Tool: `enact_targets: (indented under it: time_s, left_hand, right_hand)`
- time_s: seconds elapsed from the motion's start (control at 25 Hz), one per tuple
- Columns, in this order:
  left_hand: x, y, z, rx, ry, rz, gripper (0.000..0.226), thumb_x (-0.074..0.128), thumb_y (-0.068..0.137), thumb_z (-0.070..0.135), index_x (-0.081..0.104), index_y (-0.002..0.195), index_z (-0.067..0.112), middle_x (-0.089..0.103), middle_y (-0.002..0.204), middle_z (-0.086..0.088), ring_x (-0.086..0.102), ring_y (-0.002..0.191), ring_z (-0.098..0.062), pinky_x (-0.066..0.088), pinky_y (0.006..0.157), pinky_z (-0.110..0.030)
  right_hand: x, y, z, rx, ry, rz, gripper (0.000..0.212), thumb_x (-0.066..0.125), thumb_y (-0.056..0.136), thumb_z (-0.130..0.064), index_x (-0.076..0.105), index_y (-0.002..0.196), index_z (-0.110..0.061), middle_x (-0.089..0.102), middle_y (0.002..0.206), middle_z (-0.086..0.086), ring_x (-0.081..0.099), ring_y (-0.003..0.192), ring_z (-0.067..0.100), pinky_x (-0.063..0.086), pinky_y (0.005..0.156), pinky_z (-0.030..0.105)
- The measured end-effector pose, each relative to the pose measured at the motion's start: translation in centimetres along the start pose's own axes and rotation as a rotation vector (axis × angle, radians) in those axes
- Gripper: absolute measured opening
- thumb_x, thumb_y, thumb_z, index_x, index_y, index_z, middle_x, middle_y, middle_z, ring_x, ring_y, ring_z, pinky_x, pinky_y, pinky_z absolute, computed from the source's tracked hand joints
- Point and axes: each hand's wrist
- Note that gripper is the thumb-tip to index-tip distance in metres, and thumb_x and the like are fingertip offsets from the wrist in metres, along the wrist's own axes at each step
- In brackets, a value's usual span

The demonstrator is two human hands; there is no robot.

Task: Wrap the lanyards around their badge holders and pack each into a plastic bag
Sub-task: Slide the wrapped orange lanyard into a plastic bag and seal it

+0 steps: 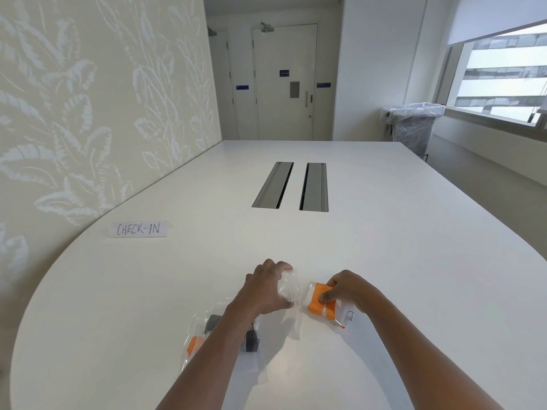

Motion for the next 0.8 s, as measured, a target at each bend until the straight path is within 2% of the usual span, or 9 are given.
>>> enact_targets:
  time_s: [0.24, 0.36, 0.6, 0.72, 0.8]
  left_hand:
    - [0.1, 0.1, 0.0, -0.003, 0.055, -0.003, 0.075, 0.080, 0.074, 0.043, 0.043, 0.140, 0.037, 0.044, 0.118, 0.006, 0.047, 0.117, -0.016, 0.035, 0.095, -0.034]
    - [0.3, 0.2, 0.1, -0.013, 0.105, -0.010, 0.074, 0.077, 0.076, 0.041, 0.042, 0.141, 0.036, 0.044, 0.124, 0.003, 0.045, 0.120, -0.019, 0.036, 0.098, -0.037]
    - [2.0, -0.1, 1.1, 0.000, 0.201, -0.017, 0.076, 0.073, 0.077, 0.041, 0.035, 0.142, 0.035, 0.040, 0.130, 0.001, 0.042, 0.122, -0.022, 0.037, 0.101, -0.041]
    - [2.5, 0.0, 1.4, -0.006, 0.171, 0.004, 0.078, 0.073, 0.076, 0.045, 0.033, 0.141, 0.036, 0.038, 0.130, 0.002, 0.042, 0.123, -0.021, 0.038, 0.101, -0.042]
    - [2.6, 0.0, 1.6, -0.016, 0.165, 0.021, 0.077, 0.073, 0.076, 0.047, 0.033, 0.141, 0.035, 0.039, 0.131, 0.002, 0.042, 0.124, -0.021, 0.039, 0.102, -0.041]
  right_hand:
    - [-1.3, -0.1, 0.0, -0.003, 0.088, -0.016, 0.029, 0.086, 0.075, -0.024, 0.071, 0.097, -0.013, 0.072, 0.093, 0.005, 0.067, 0.084, 0.023, 0.055, 0.079, 0.035]
    - [-2.0, -0.3, -0.5, -0.025, 0.109, -0.018, 0.027, 0.084, 0.077, -0.024, 0.071, 0.098, -0.014, 0.073, 0.094, 0.005, 0.068, 0.086, 0.023, 0.057, 0.082, 0.036]
    - [-2.5, -1.0, -1.3, -0.078, 0.128, -0.047, 0.031, 0.084, 0.078, -0.025, 0.069, 0.103, -0.014, 0.071, 0.099, 0.005, 0.066, 0.087, 0.023, 0.051, 0.067, 0.028]
    - [-2.4, -0.9, -1.2, -0.088, 0.118, -0.039, 0.033, 0.083, 0.079, -0.024, 0.068, 0.106, -0.012, 0.070, 0.102, 0.007, 0.065, 0.089, 0.025, 0.050, 0.066, 0.027]
    - [-2.5, -0.8, -1.1, -0.087, 0.139, -0.014, 0.031, 0.083, 0.079, -0.022, 0.068, 0.104, -0.012, 0.070, 0.101, 0.008, 0.065, 0.089, 0.025, 0.052, 0.072, 0.030]
Point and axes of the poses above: each hand's wrist, its own y-axis towards the middle knuckle, its own x-axis out of the palm, z = x × y
